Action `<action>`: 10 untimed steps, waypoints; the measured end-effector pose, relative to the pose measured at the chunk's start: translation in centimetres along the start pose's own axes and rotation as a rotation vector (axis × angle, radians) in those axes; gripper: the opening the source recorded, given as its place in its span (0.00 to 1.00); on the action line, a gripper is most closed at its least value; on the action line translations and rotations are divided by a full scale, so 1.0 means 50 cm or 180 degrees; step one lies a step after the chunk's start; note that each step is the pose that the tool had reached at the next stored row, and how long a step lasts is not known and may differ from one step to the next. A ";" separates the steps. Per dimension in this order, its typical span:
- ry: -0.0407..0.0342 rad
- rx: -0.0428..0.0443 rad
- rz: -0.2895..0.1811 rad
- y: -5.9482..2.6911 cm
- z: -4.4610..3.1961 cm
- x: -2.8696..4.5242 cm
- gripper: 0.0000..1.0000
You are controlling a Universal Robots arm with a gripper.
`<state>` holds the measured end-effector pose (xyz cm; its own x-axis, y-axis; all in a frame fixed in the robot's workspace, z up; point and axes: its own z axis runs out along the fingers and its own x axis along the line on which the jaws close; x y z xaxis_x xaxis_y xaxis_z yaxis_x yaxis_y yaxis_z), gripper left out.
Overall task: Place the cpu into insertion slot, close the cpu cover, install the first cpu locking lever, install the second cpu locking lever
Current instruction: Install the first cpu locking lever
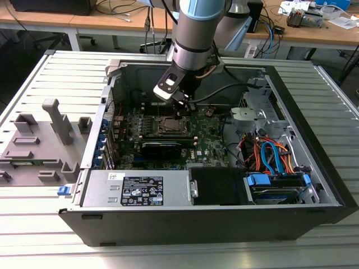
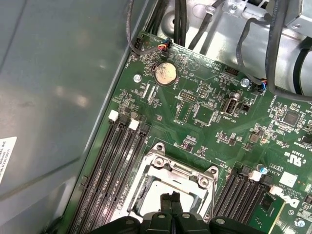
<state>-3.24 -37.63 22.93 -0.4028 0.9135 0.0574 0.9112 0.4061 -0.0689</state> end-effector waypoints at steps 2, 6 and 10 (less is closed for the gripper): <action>-0.0002 0.0001 -0.0023 0.000 0.000 0.000 0.11; -0.0005 0.0004 -0.0073 0.000 0.000 0.000 0.11; -0.0009 0.0007 -0.0122 0.000 0.000 0.000 0.11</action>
<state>-3.24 -37.63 22.93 -0.4375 0.8974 0.0573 0.8950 0.4407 -0.0689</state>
